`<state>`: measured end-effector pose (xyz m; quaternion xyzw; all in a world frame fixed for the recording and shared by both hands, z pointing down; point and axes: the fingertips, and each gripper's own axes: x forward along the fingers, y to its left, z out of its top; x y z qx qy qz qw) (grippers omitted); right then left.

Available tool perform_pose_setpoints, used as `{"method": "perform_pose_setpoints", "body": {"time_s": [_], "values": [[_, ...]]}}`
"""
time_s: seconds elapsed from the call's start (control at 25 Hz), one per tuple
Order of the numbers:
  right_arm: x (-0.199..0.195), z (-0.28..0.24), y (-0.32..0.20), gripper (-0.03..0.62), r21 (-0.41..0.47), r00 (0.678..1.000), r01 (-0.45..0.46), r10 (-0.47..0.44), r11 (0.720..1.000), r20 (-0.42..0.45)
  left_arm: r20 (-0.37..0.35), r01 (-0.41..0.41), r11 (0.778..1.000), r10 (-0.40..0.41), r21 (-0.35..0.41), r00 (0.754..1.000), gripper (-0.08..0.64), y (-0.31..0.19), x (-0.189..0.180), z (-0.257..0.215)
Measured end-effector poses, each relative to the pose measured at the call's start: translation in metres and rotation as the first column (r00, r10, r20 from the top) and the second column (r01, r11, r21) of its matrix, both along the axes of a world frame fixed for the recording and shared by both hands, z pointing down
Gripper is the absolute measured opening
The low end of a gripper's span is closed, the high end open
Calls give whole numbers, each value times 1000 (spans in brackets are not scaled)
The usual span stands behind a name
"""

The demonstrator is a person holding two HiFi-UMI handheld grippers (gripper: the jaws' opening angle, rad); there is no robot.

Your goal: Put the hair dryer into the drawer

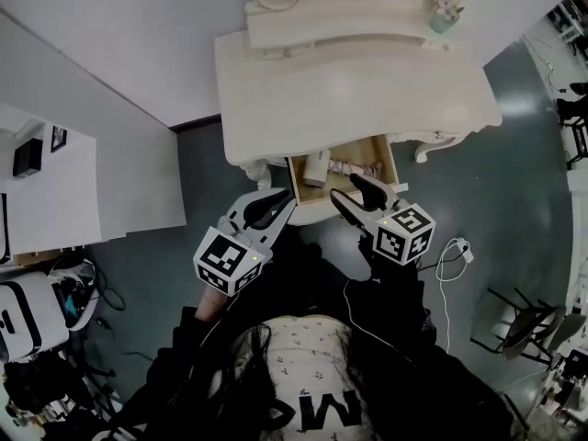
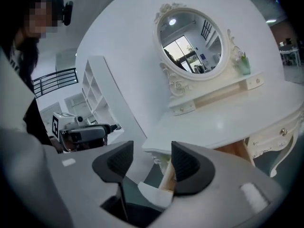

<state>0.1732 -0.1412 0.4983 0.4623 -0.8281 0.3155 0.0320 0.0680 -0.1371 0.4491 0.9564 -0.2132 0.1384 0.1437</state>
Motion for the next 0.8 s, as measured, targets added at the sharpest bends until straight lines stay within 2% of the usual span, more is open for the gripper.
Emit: {"method": "perform_pose_setpoints", "body": {"time_s": [0.12, 0.16, 0.36, 0.52, 0.8], "values": [[-6, -25, 18, 257, 37, 997, -37, 35, 999, 67, -9, -7, 1000, 7, 11, 1000, 48, 12, 8, -5], [-7, -32, 24, 232, 47, 995, -51, 47, 998, 85, -10, -10, 1000, 10, 15, 1000, 48, 17, 11, -6], [-19, -45, 58, 210, 66, 989, -77, 69, 995, 128, -9, -5, 1000, 5, 20, 1000, 48, 40, 16, -12], [-24, -38, 80, 100, 55, 985, -81, 71, 995, 155, 8, 14, 1000, -14, 8, 1000, 48, 61, 12, -4], [-36, -36, 98, 46, 55, 980, -78, 66, 995, 186, 27, 24, 1000, -23, -18, 999, 48, 87, 1, 1]]}}
